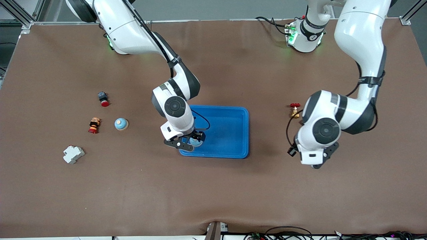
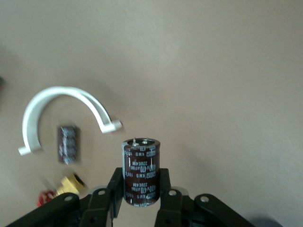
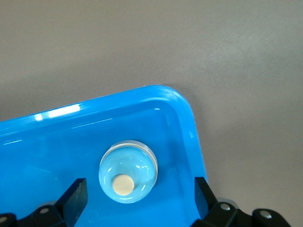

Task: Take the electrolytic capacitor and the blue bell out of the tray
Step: 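Grasp the second capacitor with the left gripper while the right gripper grasps the bell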

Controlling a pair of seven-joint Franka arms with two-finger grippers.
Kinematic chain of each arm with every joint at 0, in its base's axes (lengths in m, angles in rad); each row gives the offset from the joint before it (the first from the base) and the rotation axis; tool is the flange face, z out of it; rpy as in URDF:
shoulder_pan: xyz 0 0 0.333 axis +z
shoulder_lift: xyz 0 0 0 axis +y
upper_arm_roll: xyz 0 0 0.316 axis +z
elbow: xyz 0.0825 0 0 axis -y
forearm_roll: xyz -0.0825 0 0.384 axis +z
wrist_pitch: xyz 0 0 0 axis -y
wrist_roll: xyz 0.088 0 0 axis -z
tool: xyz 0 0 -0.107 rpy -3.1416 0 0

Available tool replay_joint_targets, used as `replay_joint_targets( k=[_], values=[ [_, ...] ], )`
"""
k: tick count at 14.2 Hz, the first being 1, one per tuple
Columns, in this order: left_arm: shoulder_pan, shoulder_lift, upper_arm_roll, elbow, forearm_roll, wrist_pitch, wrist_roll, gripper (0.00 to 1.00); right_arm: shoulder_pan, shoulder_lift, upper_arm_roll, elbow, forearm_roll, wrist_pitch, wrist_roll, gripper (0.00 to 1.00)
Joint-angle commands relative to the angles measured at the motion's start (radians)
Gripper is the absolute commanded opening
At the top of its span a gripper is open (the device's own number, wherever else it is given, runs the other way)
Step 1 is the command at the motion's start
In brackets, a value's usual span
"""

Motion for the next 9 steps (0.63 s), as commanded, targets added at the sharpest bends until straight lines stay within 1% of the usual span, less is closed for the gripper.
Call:
replay_joint_targets(
  k=[1,4,6,9],
  values=[
    [0.038,-0.010,-0.005,-0.050,0.067,0.000,0.070,0.00,0.024,0.047,-0.013,0.050,-0.020,-0.004,0.041,1.00],
    [0.110,-0.012,-0.007,-0.090,0.081,0.002,0.170,0.00,0.039,0.079,-0.013,0.065,-0.046,0.006,0.095,1.00],
    [0.150,0.022,-0.007,-0.099,0.081,0.008,0.215,0.00,0.044,0.102,-0.013,0.085,-0.057,0.007,0.120,1.00],
    [0.216,0.039,-0.007,-0.094,0.146,0.013,0.276,0.00,0.045,0.110,-0.013,0.090,-0.057,0.015,0.123,1.00]
  ],
)
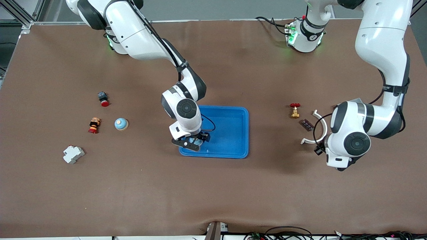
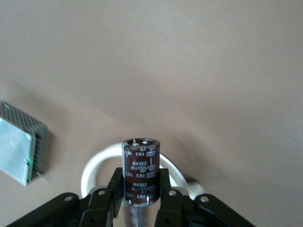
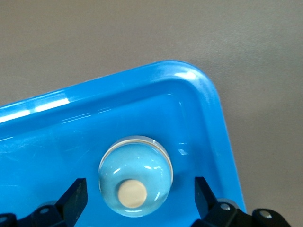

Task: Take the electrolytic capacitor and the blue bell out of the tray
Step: 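Carry the capacitor beside the white arc while the right gripper carries the bell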

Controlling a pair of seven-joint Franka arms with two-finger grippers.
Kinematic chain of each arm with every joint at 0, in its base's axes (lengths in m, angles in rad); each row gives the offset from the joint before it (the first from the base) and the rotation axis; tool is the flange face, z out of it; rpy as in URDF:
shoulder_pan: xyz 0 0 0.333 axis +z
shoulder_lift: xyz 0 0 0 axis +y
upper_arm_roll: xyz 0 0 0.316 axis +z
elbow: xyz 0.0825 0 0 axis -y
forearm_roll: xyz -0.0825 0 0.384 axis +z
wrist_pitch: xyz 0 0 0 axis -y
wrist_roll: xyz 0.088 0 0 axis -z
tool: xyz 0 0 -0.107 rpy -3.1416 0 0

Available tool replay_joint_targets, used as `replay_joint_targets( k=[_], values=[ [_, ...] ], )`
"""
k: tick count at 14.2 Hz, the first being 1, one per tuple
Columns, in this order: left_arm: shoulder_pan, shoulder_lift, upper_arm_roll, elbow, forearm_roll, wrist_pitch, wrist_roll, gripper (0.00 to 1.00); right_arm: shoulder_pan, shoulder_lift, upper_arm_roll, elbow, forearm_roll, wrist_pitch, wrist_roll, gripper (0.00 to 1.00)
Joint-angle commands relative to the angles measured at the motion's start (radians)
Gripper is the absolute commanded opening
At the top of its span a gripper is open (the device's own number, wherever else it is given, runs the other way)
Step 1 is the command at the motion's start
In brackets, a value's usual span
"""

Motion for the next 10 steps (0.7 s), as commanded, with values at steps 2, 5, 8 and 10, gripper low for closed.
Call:
replay_joint_targets(
  k=[2,5,8,10],
  values=[
    [0.060,0.018,-0.007,-0.004,0.047,0.045,0.100,0.00,0.010,0.027,-0.010,0.039,-0.020,0.001,0.034,1.00],
    [0.115,0.038,-0.009,-0.020,0.063,0.089,0.158,0.00,0.008,0.028,-0.009,0.039,-0.020,0.001,0.034,0.87],
    [0.103,0.045,-0.014,-0.056,0.050,0.128,0.145,0.00,0.008,0.028,-0.009,0.045,-0.017,0.001,0.036,0.50],
    [0.085,0.059,-0.020,-0.056,0.048,0.129,0.115,0.00,0.007,0.028,-0.009,0.050,-0.014,0.001,0.041,0.17]
  ],
)
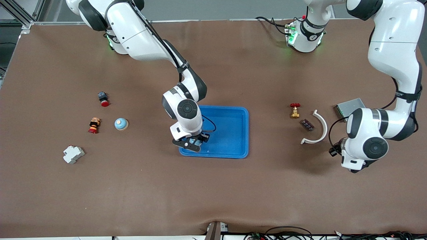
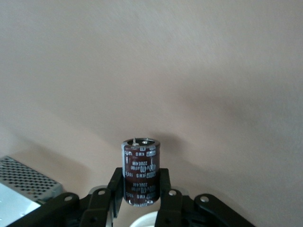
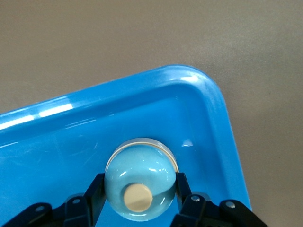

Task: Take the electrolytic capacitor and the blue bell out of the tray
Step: 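Carry the capacitor beside the white arc while the right gripper carries the bell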

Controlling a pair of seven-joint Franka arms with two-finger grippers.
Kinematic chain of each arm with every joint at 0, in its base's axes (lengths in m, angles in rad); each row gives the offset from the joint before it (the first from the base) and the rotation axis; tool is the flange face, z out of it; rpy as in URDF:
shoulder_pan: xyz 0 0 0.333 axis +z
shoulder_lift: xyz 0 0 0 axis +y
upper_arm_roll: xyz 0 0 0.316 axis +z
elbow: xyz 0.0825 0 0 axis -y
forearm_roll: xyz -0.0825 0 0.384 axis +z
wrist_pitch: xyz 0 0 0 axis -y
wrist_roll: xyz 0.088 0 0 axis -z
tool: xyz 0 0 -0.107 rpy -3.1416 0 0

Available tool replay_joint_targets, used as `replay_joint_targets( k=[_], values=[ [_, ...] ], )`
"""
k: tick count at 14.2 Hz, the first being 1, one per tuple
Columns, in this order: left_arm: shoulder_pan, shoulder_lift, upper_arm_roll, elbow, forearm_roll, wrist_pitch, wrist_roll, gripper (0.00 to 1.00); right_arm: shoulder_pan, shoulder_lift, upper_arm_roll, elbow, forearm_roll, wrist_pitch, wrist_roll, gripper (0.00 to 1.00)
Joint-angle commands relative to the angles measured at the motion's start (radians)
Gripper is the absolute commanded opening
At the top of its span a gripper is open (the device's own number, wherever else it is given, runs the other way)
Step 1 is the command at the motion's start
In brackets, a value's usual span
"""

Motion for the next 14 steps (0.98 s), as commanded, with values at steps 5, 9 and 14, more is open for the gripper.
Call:
replay_joint_targets(
  k=[5,9,14],
  values=[
    [-0.019,0.000,-0.007,-0.009,-0.018,0.012,-0.037,0.77,-0.006,-0.007,-0.003,0.057,-0.003,-0.061,0.052,0.00],
    [-0.022,-0.003,-0.009,-0.001,-0.016,0.011,-0.029,1.00,-0.046,-0.062,0.000,0.083,0.002,-0.193,-0.064,0.00],
    [-0.036,-0.016,-0.043,0.118,-0.177,-0.037,-0.032,1.00,-0.135,-0.132,-0.002,0.039,0.003,-0.255,-0.303,0.00]
  ],
)
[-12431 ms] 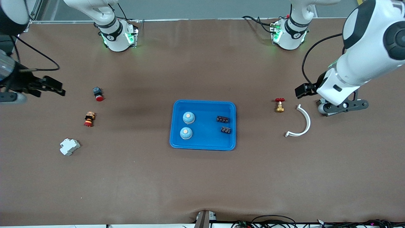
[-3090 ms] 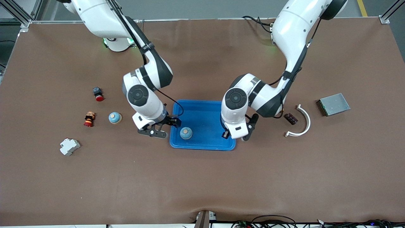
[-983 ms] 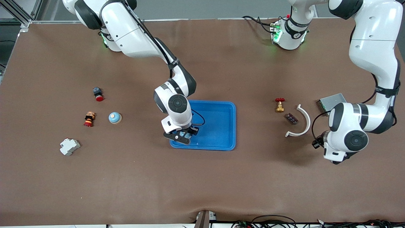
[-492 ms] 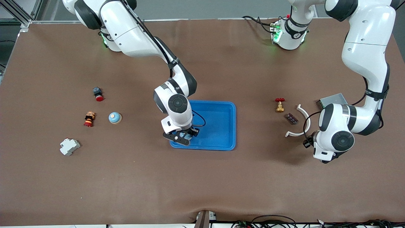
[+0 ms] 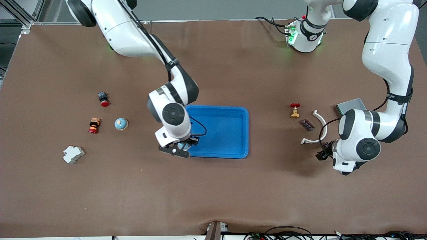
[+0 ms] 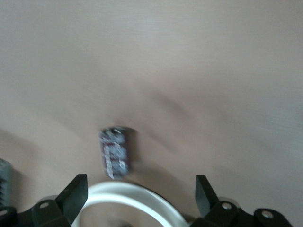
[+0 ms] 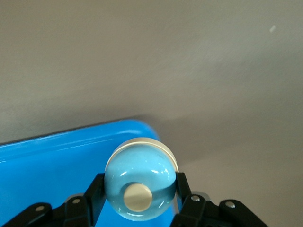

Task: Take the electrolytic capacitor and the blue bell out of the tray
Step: 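Carry the capacitor beside the white arc while the right gripper carries the bell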

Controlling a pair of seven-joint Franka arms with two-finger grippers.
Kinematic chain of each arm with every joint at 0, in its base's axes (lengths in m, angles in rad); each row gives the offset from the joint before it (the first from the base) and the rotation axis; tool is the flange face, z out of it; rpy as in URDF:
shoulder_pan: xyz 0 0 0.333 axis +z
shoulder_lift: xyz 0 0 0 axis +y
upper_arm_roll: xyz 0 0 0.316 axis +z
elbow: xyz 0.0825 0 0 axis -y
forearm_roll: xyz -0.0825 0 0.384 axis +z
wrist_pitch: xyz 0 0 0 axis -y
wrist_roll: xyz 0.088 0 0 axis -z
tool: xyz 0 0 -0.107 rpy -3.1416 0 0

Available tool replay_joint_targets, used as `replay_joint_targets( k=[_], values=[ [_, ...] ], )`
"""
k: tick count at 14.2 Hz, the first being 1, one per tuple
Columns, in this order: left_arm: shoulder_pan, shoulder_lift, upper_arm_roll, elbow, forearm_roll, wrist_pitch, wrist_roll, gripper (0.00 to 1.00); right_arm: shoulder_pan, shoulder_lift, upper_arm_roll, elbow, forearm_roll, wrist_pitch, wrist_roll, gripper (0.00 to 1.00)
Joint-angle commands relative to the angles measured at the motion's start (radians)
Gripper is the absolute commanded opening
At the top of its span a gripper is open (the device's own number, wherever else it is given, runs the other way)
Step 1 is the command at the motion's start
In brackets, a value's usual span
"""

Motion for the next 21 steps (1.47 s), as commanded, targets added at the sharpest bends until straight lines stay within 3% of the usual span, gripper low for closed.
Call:
replay_joint_targets(
  k=[1,4,8,14,16,21],
  values=[
    [-0.005,-0.016,-0.008,0.057,-0.043,-0.047,0.004,1.00,-0.060,-0.072,0.013,-0.078,0.001,-0.008,-0.137,0.00],
    [-0.014,-0.028,-0.008,0.090,-0.043,-0.090,0.003,1.00,-0.124,-0.147,0.011,-0.187,0.001,0.018,-0.285,0.00],
    [0.024,-0.084,-0.007,0.113,-0.043,-0.190,0.018,1.00,-0.216,-0.253,0.010,-0.403,-0.001,0.159,-0.491,0.00],
    [0.038,-0.295,-0.008,0.114,-0.043,-0.318,0.084,1.00,-0.350,-0.332,0.010,-0.632,-0.001,0.366,-0.746,0.00],
    [0.035,-0.343,-0.008,0.113,-0.046,-0.355,0.206,1.00,-0.405,-0.329,0.011,-0.676,-0.001,0.438,-0.838,0.00],
    [0.034,-0.418,-0.028,0.113,-0.058,-0.412,0.308,1.00,-0.473,-0.318,0.013,-0.709,-0.001,0.509,-0.942,0.00]
  ],
)
